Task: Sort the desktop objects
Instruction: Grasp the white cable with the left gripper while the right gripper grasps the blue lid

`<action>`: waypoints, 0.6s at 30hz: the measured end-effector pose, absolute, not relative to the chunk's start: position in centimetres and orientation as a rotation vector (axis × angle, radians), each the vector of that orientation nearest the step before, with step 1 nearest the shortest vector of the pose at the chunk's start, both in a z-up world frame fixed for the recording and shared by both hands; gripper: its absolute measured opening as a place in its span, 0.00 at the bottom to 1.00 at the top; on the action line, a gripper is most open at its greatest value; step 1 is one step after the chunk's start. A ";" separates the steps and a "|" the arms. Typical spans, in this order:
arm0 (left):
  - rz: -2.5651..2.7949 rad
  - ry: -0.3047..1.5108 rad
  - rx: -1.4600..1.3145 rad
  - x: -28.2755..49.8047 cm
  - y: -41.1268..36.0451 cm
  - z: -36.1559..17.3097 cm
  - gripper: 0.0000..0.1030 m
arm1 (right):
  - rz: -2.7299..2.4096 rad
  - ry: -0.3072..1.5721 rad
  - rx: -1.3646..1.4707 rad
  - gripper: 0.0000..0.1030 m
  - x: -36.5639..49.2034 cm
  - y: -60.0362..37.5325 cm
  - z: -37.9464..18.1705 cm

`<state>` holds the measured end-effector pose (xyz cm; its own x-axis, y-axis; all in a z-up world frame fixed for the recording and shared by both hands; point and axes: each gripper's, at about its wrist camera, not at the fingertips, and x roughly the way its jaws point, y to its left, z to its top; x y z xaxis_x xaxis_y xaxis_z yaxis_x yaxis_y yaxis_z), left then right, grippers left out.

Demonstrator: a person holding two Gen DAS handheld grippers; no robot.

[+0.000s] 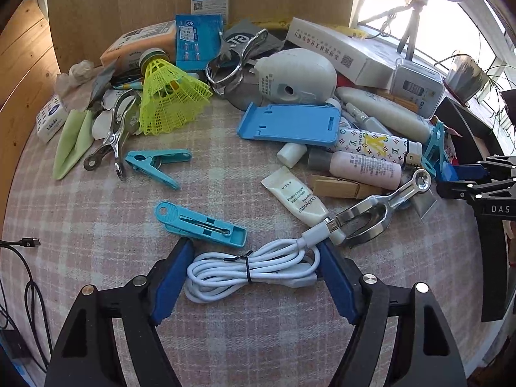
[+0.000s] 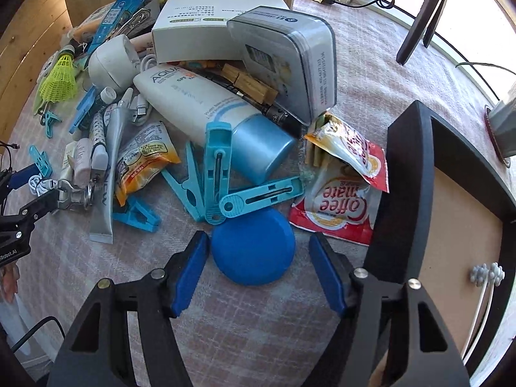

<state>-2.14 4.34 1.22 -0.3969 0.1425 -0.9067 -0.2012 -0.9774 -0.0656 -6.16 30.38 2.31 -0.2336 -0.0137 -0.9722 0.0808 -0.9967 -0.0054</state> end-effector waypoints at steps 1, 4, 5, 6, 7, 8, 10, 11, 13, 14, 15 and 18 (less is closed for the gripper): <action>2.465 0.079 -1.590 -2.0 4.3 1.2 0.73 | -2.419 0.088 1.903 0.48 -6.1 30.5 2.4; 2.462 0.083 -1.588 -1.6 4.1 1.2 0.73 | -2.411 0.092 1.899 0.48 -6.2 30.9 2.5; 2.461 0.079 -1.589 -1.3 3.9 1.2 0.72 | -2.412 0.098 1.896 0.48 -6.3 30.9 2.5; 2.460 0.073 -1.589 -1.0 3.7 1.3 0.72 | -2.414 0.101 1.896 0.48 -6.3 31.0 2.5; 2.457 0.066 -1.590 -0.8 3.6 1.3 0.72 | -2.414 0.099 1.897 0.48 -6.3 31.0 2.6; 2.455 0.057 -1.590 -0.2 3.3 1.3 0.72 | -2.410 0.093 1.898 0.48 -6.2 31.1 2.6; 2.447 0.045 -1.589 -0.1 2.7 1.6 0.72 | -2.394 0.081 1.900 0.48 -5.9 31.1 2.9; 2.446 0.041 -1.588 0.2 2.6 1.8 0.72 | -2.386 0.078 1.895 0.48 -5.6 31.1 3.0; 2.442 0.024 -1.589 0.9 2.1 2.1 0.72 | -2.372 0.072 1.885 0.48 -5.0 31.1 3.5; 2.439 0.014 -1.588 1.3 1.8 2.4 0.72 | -2.370 0.067 1.878 0.48 -4.7 31.1 3.8; 2.439 0.007 -1.587 1.6 1.6 2.6 0.72 | -2.367 0.057 1.870 0.48 -4.4 31.2 4.1; 2.441 0.001 -1.564 2.2 1.7 3.6 0.72 | -2.376 0.022 1.846 0.48 -3.6 31.8 5.2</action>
